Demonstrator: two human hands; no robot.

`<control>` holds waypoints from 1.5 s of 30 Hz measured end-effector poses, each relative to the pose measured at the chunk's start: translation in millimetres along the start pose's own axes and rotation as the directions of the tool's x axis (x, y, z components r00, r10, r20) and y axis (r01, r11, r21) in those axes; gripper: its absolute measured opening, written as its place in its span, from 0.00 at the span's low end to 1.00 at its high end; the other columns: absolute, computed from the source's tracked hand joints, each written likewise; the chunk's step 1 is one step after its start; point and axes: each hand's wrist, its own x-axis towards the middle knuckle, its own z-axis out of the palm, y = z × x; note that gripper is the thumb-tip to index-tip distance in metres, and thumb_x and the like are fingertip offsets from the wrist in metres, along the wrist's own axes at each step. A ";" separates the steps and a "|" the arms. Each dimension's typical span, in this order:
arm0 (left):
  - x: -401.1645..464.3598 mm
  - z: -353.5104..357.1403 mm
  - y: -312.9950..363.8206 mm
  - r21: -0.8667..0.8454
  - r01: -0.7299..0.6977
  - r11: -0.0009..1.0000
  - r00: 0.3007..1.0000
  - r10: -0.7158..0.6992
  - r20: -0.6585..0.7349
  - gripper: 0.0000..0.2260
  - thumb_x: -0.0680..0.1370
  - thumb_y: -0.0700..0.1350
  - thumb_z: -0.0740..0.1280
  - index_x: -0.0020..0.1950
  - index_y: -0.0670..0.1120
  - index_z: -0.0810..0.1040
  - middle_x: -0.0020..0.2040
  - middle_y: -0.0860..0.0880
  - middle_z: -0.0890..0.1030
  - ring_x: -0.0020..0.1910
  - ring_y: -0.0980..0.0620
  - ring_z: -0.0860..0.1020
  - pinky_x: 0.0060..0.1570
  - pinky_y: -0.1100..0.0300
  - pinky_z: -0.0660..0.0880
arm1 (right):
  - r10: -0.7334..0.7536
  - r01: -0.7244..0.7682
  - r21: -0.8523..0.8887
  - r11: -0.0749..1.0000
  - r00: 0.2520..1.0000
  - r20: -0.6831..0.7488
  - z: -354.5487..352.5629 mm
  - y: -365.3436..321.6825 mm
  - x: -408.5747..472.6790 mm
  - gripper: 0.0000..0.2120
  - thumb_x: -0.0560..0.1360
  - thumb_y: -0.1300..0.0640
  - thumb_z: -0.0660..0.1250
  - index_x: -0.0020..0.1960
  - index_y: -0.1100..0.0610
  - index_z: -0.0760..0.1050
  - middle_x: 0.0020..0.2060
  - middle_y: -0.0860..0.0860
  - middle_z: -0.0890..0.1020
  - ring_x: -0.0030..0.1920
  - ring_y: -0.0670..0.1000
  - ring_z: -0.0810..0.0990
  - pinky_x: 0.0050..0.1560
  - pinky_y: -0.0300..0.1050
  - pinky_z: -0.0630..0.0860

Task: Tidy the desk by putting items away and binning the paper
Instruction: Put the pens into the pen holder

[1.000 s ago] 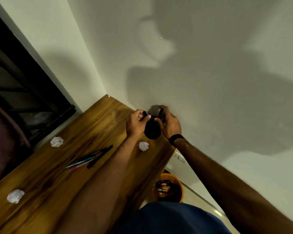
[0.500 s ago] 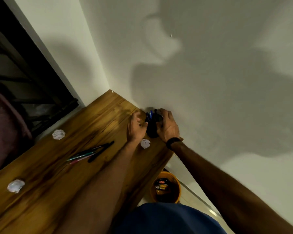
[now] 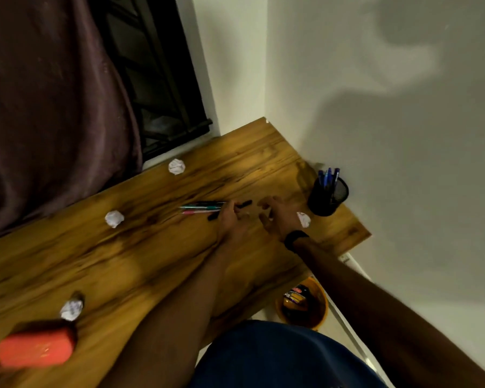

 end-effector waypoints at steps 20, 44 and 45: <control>25.4 -80.1 -90.2 0.220 0.186 0.958 0.971 -0.144 -0.193 0.19 0.78 0.43 0.61 0.69 0.51 0.71 0.69 0.43 0.71 0.65 0.41 0.72 0.62 0.49 0.70 | -0.042 0.132 -0.376 0.917 0.970 0.238 82.2 -46.8 34.7 0.16 0.76 0.56 0.66 0.63 0.56 0.71 0.62 0.58 0.70 0.58 0.61 0.73 0.50 0.52 0.74; -8.3 -83.2 -71.5 0.282 0.316 0.906 0.944 -0.271 -0.188 0.18 0.78 0.44 0.64 0.66 0.44 0.67 0.61 0.41 0.77 0.59 0.39 0.78 0.53 0.47 0.76 | -0.020 0.013 0.048 0.999 0.989 0.148 74.1 -26.5 -0.4 0.08 0.80 0.46 0.58 0.54 0.49 0.67 0.51 0.48 0.76 0.46 0.51 0.77 0.41 0.49 0.75; -7.8 -82.5 -69.9 0.299 0.323 0.898 0.943 -0.278 -0.183 0.17 0.78 0.44 0.64 0.66 0.43 0.69 0.62 0.41 0.77 0.60 0.39 0.77 0.54 0.47 0.76 | -0.020 0.011 0.065 0.998 0.990 0.138 72.1 -25.6 -1.0 0.08 0.80 0.46 0.58 0.53 0.50 0.68 0.50 0.48 0.76 0.46 0.50 0.76 0.41 0.49 0.75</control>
